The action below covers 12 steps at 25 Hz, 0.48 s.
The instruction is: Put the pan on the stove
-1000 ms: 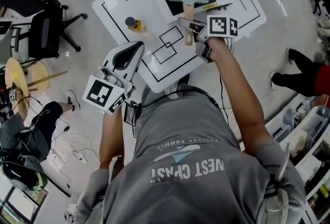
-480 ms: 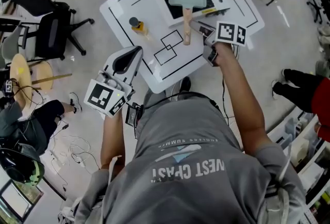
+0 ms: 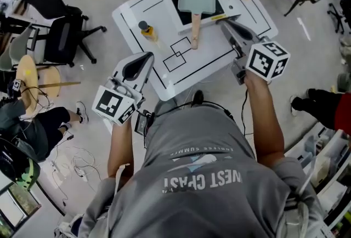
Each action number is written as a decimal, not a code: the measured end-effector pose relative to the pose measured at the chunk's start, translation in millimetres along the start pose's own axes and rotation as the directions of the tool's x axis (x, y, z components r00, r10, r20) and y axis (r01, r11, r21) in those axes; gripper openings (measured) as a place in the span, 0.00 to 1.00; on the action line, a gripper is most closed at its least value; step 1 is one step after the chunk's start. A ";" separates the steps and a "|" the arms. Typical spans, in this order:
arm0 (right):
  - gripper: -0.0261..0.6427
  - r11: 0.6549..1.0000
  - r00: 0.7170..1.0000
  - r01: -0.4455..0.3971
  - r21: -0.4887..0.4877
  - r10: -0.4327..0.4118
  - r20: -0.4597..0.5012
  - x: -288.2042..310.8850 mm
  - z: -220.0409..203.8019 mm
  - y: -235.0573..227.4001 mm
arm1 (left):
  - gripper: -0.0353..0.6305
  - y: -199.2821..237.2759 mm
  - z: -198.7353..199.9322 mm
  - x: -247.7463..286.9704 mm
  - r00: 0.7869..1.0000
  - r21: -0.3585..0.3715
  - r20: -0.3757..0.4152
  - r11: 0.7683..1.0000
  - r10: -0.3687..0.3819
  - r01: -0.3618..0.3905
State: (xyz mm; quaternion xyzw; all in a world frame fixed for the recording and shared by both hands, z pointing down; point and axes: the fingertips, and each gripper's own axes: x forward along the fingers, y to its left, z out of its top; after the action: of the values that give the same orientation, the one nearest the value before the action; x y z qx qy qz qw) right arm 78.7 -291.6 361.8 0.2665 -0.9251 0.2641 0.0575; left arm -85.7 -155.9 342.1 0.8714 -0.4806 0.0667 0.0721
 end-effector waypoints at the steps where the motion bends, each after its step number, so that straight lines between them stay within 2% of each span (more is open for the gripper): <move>1: 0.05 0.997 1.000 0.002 -0.073 -0.002 -0.005 -8.4 6.0 8.4 | 0.05 -4.1 1.7 -0.8 1.000 0.003 0.003 1.000 0.002 -0.002; 4: 0.05 0.974 1.000 0.008 -0.225 -0.008 0.005 -32.3 23.8 28.6 | 0.05 -15.9 5.5 -3.2 1.000 0.012 0.008 1.000 0.008 -0.008; 12: 0.05 0.951 0.999 0.011 -0.309 0.001 0.038 -74.9 38.6 41.8 | 0.05 -42.1 5.2 -6.1 0.999 0.019 0.012 0.999 0.032 -0.032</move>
State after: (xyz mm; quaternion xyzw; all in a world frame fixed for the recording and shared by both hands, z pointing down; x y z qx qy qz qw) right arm 121.9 -246.9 291.1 0.2615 -0.9553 0.1110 0.0815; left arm -53.0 -129.6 333.3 0.8647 -0.4942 0.0673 0.0598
